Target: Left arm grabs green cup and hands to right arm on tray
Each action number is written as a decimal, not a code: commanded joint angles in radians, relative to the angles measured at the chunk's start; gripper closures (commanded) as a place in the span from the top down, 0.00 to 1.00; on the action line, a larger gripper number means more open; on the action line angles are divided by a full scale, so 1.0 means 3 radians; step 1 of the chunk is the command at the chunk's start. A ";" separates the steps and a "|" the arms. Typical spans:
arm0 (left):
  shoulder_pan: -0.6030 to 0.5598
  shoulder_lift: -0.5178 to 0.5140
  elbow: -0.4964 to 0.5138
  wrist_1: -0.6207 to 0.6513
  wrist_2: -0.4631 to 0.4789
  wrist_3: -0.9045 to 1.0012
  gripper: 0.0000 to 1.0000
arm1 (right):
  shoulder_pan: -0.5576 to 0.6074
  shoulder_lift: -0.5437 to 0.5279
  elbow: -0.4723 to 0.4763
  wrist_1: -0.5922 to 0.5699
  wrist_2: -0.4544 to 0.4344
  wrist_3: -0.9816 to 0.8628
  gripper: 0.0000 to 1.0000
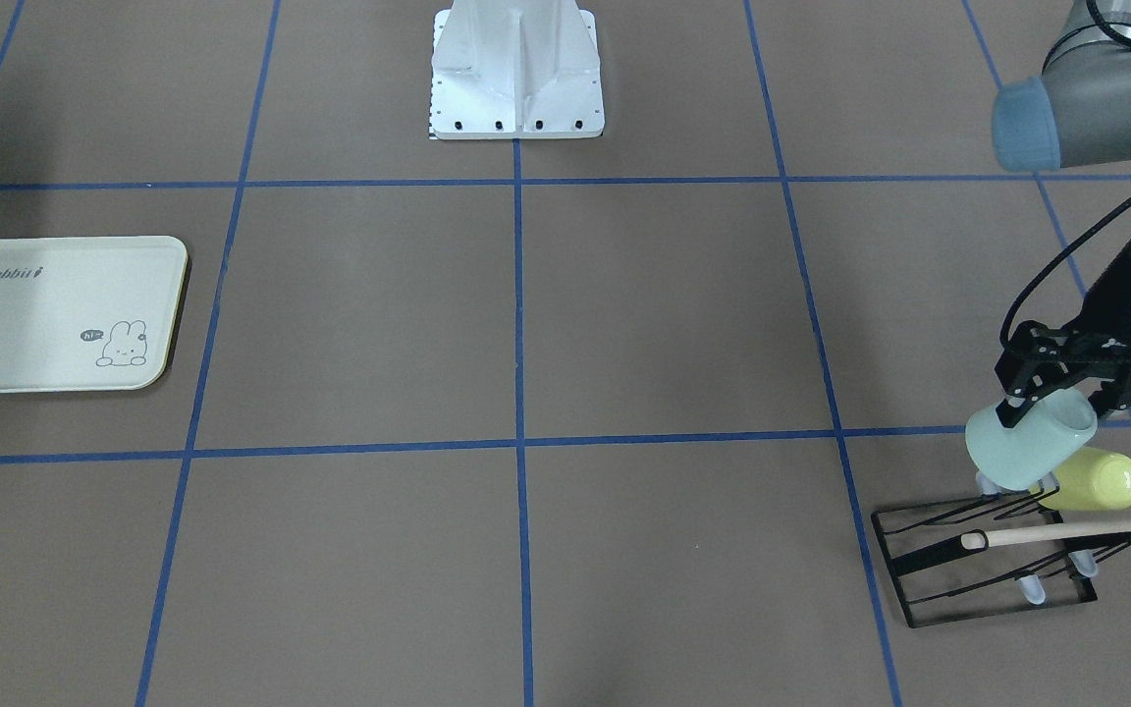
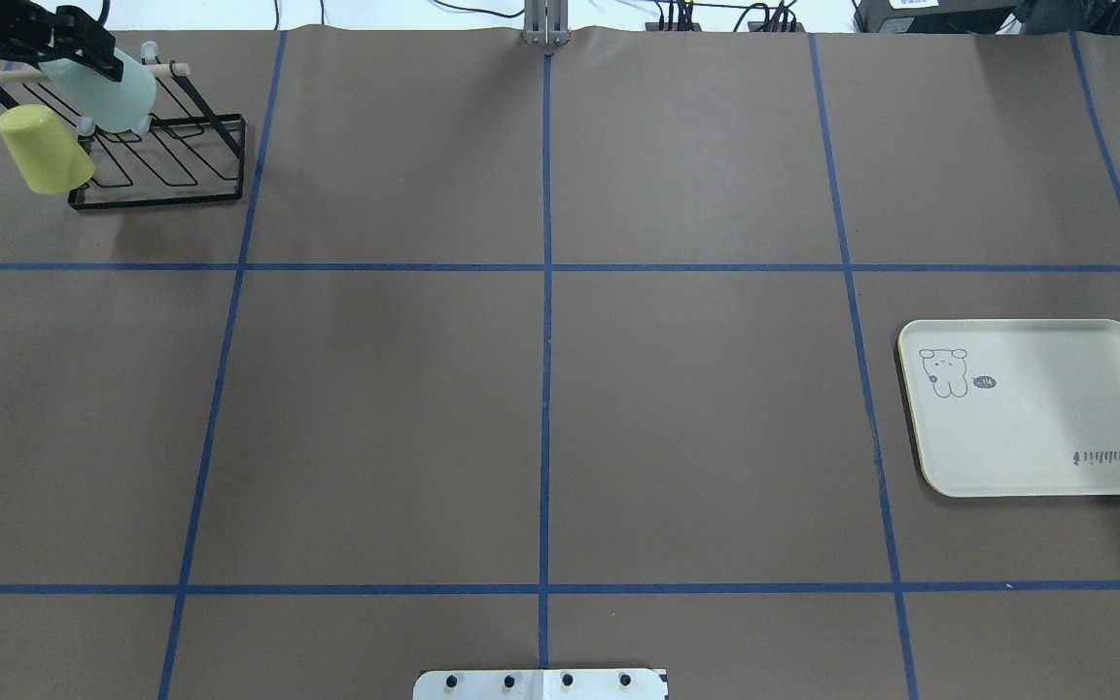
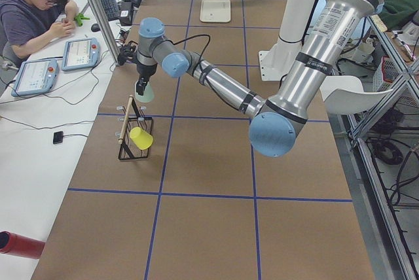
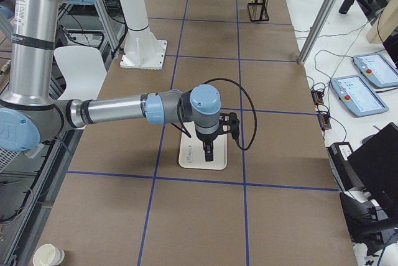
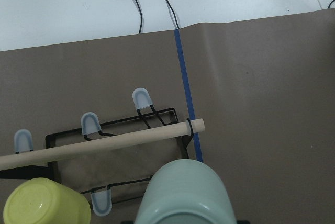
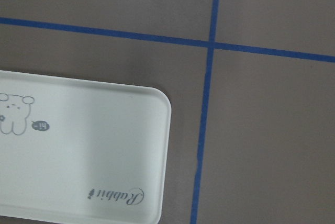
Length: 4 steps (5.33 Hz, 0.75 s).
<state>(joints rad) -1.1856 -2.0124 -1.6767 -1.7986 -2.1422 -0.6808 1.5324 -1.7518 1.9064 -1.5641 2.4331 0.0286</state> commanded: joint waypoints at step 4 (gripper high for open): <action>0.0852 -0.0011 -0.0377 -0.1266 -0.0003 -0.2358 0.00 | -0.1138 0.0794 -0.0065 0.1551 0.0101 0.3454 1.00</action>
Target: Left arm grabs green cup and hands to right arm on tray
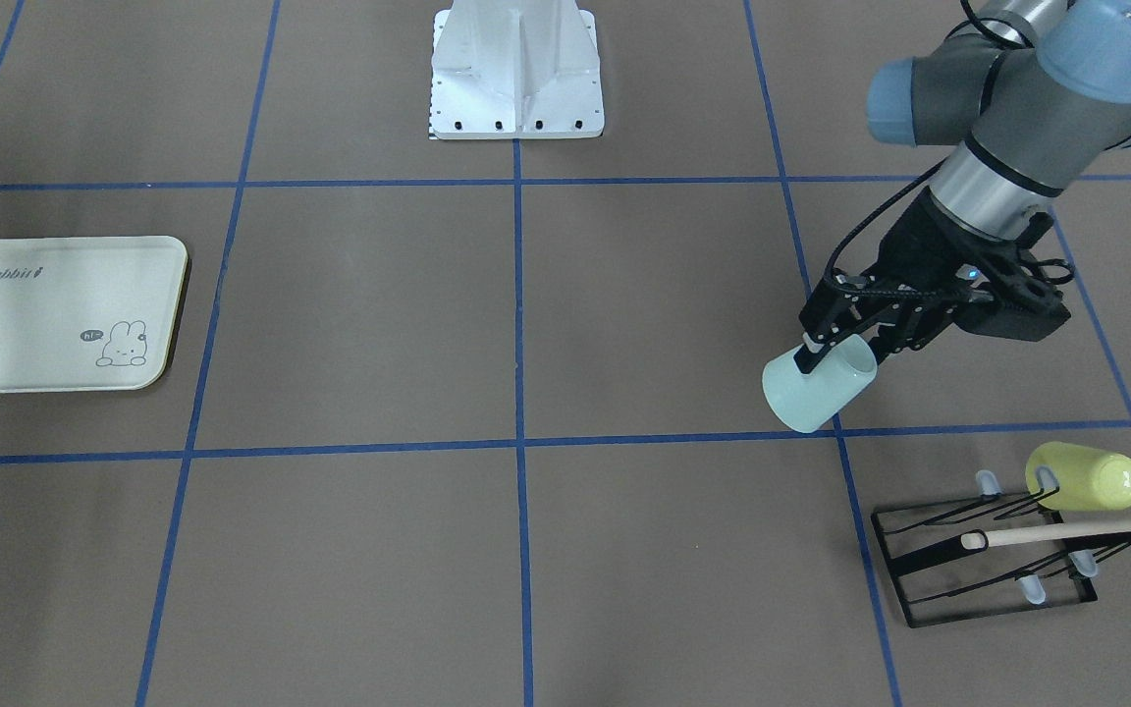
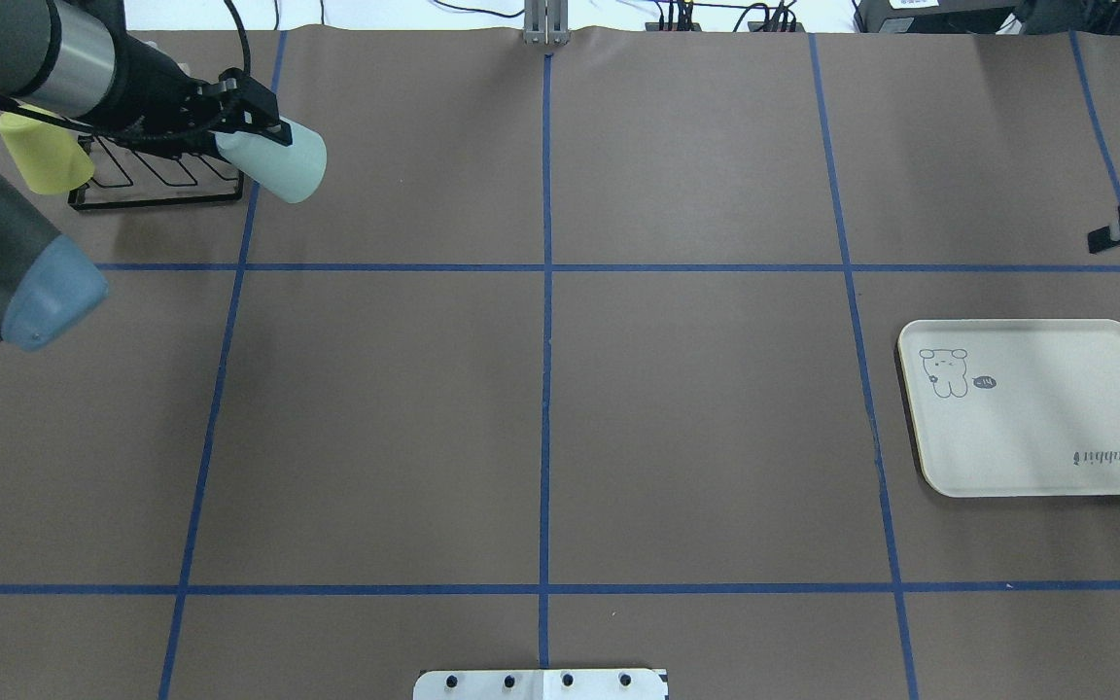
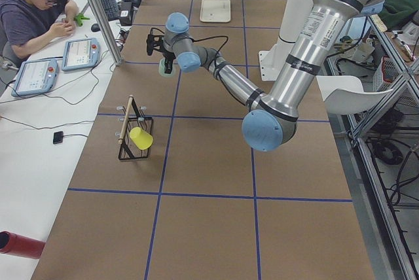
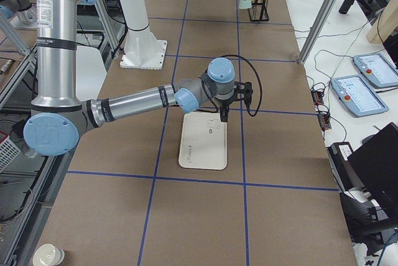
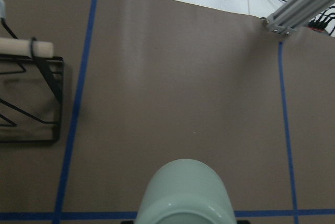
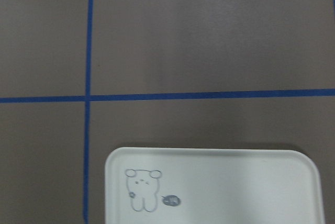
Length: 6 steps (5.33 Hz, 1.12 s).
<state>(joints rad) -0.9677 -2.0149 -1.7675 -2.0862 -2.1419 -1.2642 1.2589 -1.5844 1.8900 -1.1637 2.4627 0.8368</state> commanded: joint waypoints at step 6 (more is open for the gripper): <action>0.0571 -0.0043 -0.0127 -0.2075 -0.0372 -0.1763 0.00 | -0.0954 0.0991 -0.0052 0.2356 0.0049 0.2858 0.99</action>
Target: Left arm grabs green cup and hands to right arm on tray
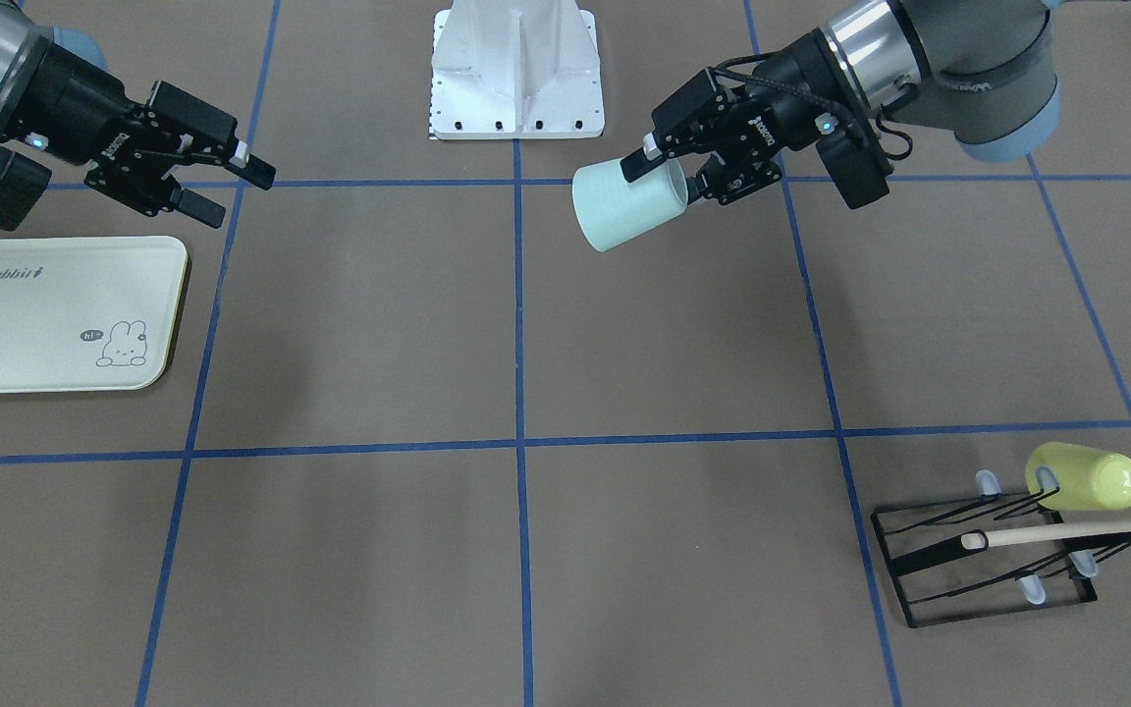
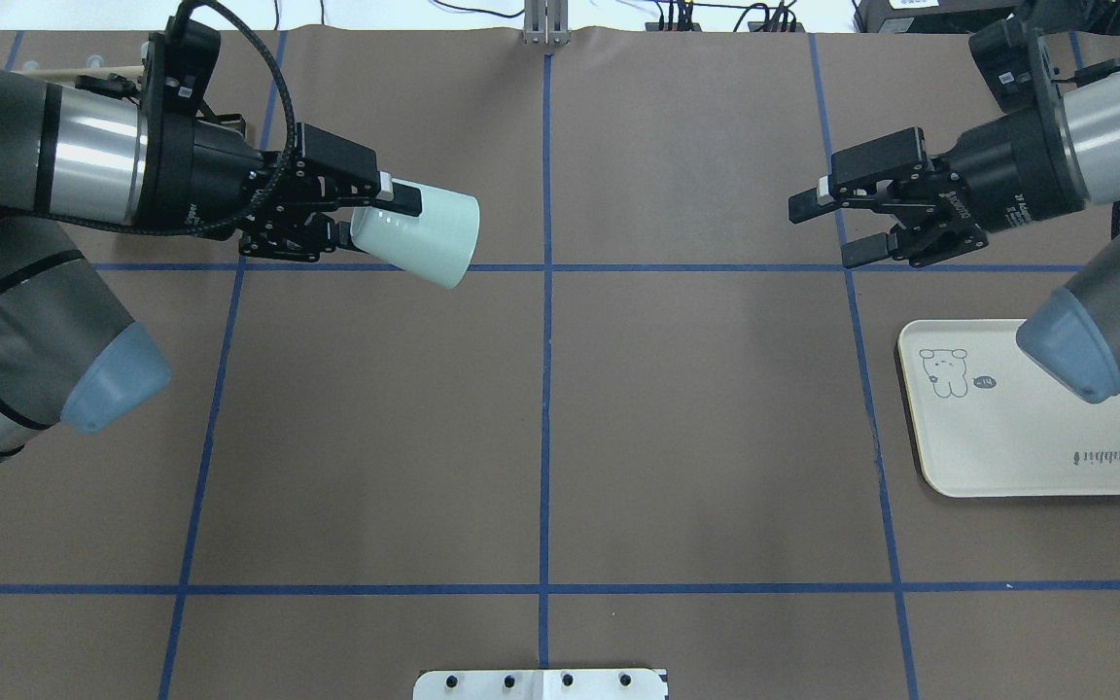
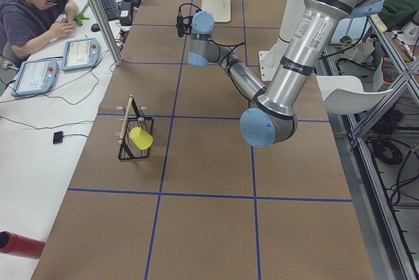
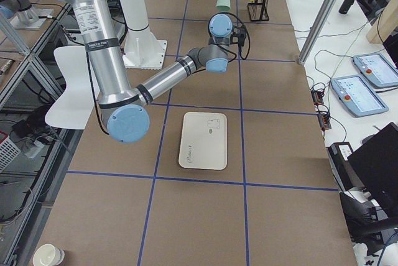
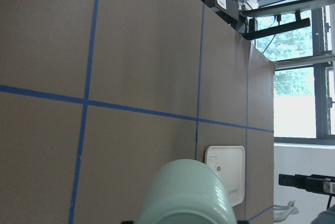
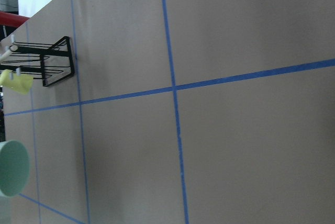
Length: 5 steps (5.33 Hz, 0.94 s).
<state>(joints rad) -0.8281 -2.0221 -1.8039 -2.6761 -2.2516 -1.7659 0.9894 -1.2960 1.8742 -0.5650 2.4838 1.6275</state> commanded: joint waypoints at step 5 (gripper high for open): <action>0.0111 -0.0040 -0.0174 -0.1172 0.0258 -0.1429 0.00 | -0.1170 -0.0016 -0.0004 0.2541 -0.1881 0.1482 0.99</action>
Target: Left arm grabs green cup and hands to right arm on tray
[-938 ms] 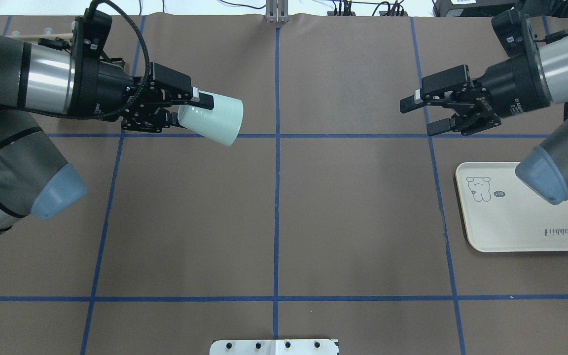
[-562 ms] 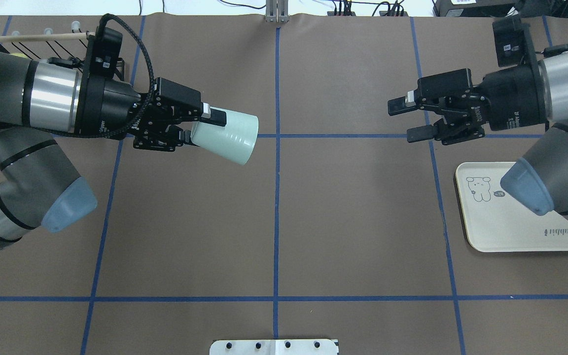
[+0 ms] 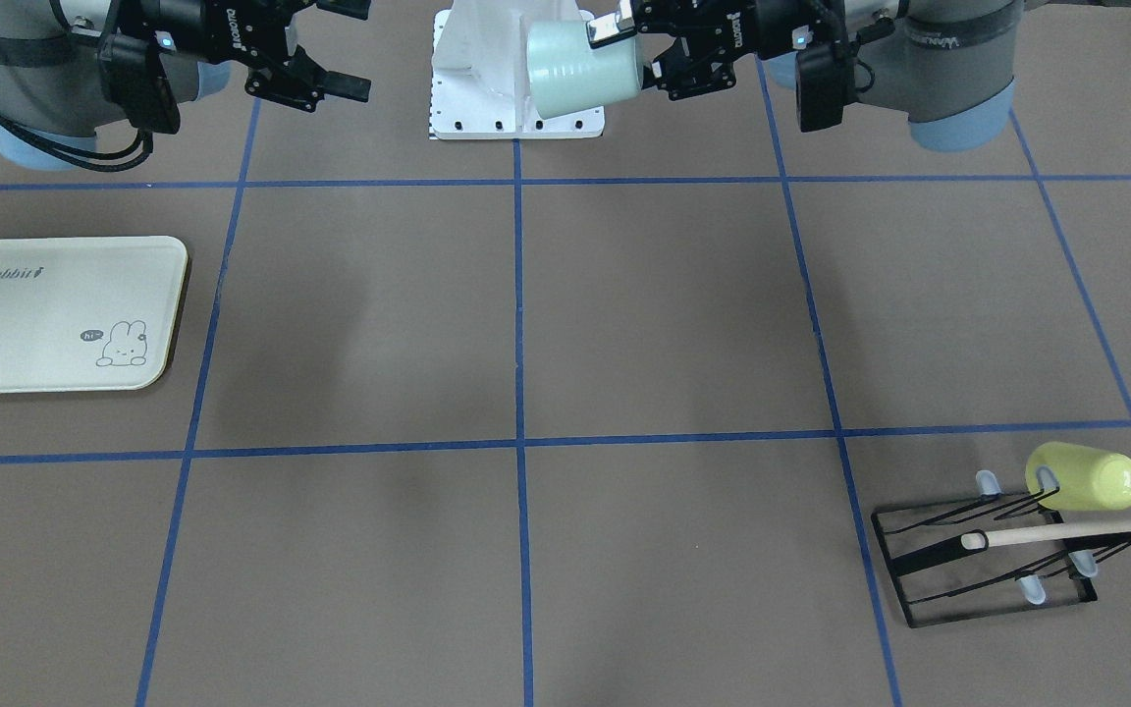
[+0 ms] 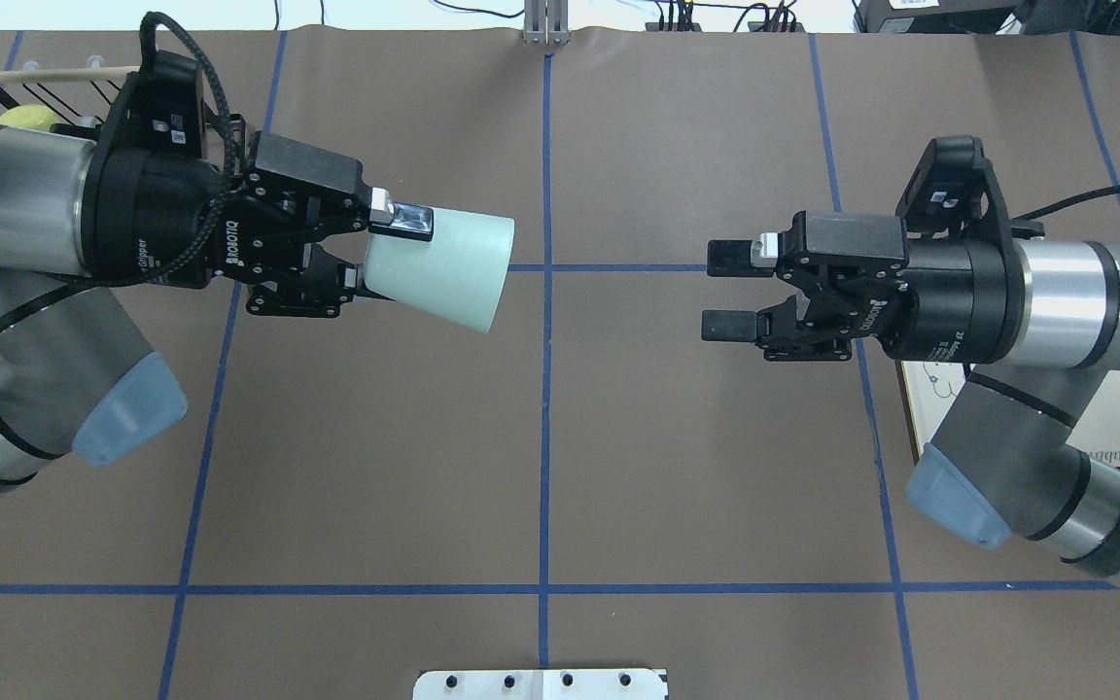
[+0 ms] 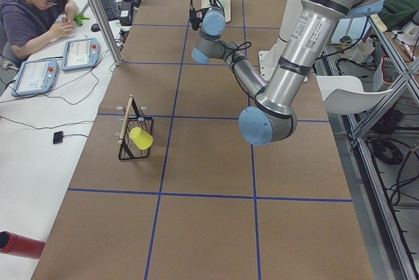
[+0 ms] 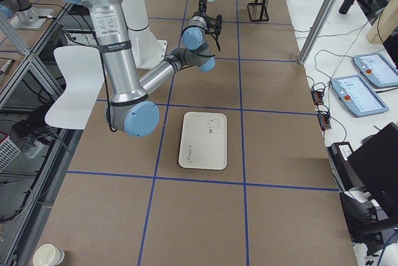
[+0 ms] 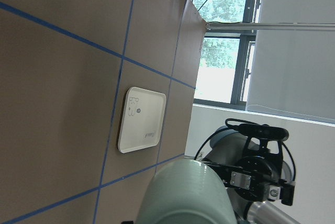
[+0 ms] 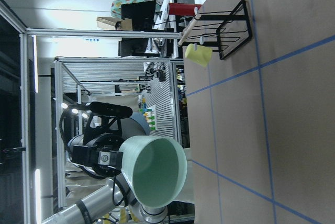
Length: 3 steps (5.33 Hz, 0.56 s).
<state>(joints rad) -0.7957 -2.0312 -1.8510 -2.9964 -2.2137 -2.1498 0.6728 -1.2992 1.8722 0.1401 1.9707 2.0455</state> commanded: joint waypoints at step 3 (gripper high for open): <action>0.0131 -0.0060 -0.0027 -0.0116 0.0098 -0.0182 0.00 | -0.0381 0.0025 -0.0074 0.0786 -0.0760 0.0315 0.99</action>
<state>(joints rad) -0.7761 -2.0457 -1.8580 -3.0307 -2.1801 -2.2050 0.5668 -1.2977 1.8552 0.3716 1.7657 2.1391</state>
